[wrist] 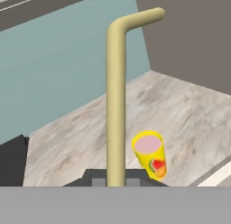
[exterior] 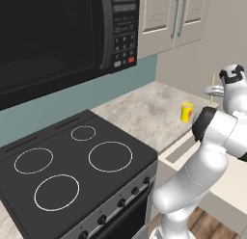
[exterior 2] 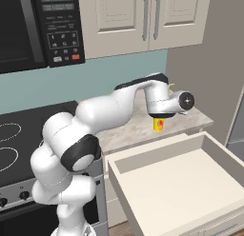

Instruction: Pick up the straw from the right drawer and put it inside the smoothie cup.

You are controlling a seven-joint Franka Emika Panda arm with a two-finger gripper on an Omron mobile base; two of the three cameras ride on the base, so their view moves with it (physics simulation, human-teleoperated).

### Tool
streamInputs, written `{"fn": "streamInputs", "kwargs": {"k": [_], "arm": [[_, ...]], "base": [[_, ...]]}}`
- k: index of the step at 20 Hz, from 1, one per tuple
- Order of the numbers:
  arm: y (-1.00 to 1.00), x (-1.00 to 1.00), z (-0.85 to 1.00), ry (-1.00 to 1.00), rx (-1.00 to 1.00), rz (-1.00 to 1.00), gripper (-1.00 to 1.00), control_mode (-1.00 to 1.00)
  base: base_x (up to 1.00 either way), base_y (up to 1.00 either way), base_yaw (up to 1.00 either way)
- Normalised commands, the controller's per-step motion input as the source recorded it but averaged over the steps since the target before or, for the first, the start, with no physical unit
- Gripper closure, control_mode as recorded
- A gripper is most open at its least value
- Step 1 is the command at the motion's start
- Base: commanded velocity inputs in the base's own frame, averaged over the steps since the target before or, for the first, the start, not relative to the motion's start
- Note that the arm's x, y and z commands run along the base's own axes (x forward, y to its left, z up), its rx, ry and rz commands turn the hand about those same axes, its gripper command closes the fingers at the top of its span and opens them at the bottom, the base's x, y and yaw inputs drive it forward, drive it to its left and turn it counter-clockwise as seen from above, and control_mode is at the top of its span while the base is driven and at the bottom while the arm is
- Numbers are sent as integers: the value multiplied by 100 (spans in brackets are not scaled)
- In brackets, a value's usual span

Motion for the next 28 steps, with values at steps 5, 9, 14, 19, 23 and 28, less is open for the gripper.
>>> {"fn": "streamInputs", "kwargs": {"k": [5, 9, 14, 19, 23, 28], "arm": [[0, 31, -6, -3, -4, 0, 100, -100], [2, 21, -13, 0, -1, 0, 100, -100], [10, 5, 0, 0, 0, 0, 100, -100], [11, 0, 0, 0, 1, 0, 100, -100], [28, 0, -3, 0, 0, 0, 100, -100], [38, 0, -7, 0, 0, 0, 100, -100]], "base": [[0, 0, 0], [0, 0, 0], [0, 0, 0], [0, 0, 0], [0, 0, 0], [0, 0, 0]]}}
